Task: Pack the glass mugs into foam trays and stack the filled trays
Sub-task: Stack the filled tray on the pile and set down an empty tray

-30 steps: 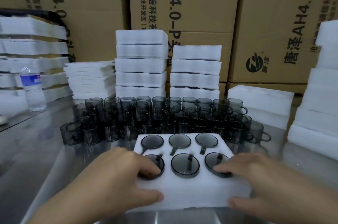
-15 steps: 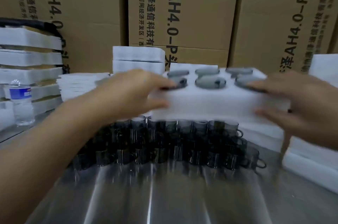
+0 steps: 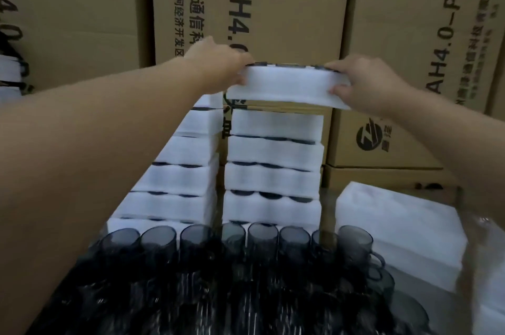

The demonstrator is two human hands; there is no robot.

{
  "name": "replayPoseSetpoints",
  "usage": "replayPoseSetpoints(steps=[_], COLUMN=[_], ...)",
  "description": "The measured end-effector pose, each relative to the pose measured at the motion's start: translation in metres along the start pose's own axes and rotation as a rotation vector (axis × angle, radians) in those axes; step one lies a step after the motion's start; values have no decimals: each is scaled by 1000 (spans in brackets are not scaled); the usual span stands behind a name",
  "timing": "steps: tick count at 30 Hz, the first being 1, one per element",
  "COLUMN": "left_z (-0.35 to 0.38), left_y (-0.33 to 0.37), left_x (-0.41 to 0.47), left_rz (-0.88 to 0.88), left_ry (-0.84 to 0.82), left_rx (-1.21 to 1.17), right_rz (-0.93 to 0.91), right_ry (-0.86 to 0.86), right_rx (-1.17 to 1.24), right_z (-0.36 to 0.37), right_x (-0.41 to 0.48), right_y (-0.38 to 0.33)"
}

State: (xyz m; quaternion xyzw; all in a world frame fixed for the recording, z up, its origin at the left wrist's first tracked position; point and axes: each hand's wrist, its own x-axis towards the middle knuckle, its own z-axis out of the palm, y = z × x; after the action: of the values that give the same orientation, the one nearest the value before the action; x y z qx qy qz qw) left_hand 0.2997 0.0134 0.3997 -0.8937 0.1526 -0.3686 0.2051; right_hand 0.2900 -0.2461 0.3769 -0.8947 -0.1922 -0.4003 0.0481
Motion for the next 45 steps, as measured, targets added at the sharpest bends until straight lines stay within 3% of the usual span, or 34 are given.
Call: replayPoseSetpoints(steps=[7,13,19,23,25,28,32,35,38,41,45], left_z=[50,96,107,101,96,87,80,63,32,10,-9], left_y=[-15,-7,-8,-3,5,27,90,132,161,175,178], left_x=[68,79,66,52,44,19,-51,-118,-178,-219,-252], left_rz=[-116,-39,-79,-102,-55,38,140,174,195,220,198], left_ry=[-51,-187,-170,-273,-238,-147,-194,-124,-103,-99,-93], left_rx=[137,78,-141,-73,7,16,-253,-500,-706,-745,-695], right_rz=[42,110,116,102,129,269,417,494,644,702,669], right_ry=[-19,-254,-265,-308,-265,-217,-438,-512,-763,-834,-796], right_rx=[-79,-113,-36,54,132,160,1,-132,-214,-247,-259], right_z=[51,80,83,79,76,71,78,88,93,103,110], right_x=[65,64,56,46,37,11,-52,-103,-144,-177,-196], right_y=[16,21,24,26,30,44,64,83,102,114,109])
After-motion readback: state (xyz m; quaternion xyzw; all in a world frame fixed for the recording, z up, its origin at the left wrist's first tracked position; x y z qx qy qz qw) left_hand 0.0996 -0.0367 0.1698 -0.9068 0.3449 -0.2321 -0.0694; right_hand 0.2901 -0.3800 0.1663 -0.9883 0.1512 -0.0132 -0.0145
